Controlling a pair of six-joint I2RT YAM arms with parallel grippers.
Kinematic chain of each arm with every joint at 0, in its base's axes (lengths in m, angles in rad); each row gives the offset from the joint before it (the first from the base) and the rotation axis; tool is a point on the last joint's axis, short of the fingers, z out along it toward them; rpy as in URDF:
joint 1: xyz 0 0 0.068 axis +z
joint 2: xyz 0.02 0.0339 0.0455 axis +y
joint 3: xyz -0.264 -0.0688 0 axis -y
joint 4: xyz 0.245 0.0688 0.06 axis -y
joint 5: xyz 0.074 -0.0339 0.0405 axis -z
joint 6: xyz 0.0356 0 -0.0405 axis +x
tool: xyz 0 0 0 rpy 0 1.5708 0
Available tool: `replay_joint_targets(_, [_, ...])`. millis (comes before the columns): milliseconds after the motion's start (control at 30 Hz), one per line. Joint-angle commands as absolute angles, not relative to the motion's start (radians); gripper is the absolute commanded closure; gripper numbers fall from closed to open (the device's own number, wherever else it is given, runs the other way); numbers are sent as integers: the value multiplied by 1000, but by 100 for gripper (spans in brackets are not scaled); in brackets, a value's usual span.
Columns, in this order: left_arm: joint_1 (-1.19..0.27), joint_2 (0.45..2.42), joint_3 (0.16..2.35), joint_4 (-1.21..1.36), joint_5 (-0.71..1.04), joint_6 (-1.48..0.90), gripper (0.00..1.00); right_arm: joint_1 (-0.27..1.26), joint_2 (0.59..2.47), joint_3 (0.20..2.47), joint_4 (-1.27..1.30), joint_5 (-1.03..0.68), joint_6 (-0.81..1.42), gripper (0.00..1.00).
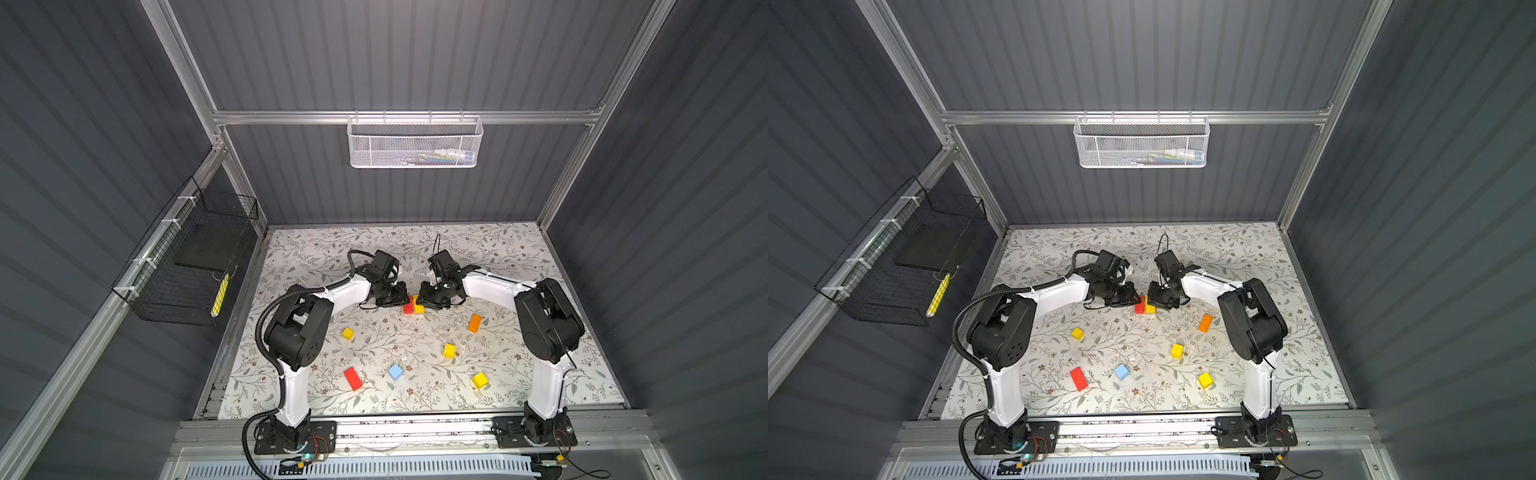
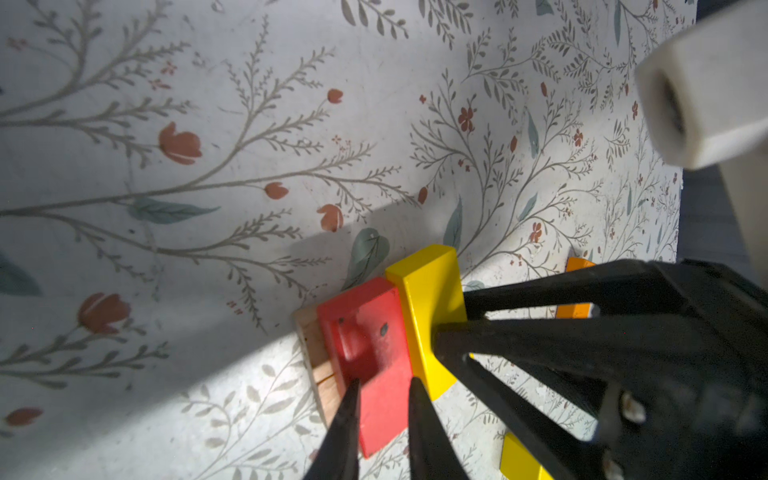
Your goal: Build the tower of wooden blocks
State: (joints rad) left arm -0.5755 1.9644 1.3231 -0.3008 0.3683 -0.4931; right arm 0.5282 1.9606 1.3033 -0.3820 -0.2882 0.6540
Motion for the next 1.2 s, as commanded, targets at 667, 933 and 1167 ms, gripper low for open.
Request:
replay_joint_targets(667, [-581, 1990, 1354, -318, 374, -497, 79, 534, 1959, 1325, -415, -281, 661, 75])
replay_joint_targets(933, [-581, 1993, 1358, -319, 370, -498, 80, 536, 1957, 1322, -417, -281, 662, 76])
replay_joint_targets(1167, [-581, 1997, 1364, -322, 365, -497, 80, 538, 1953, 1317, -417, -278, 664, 76])
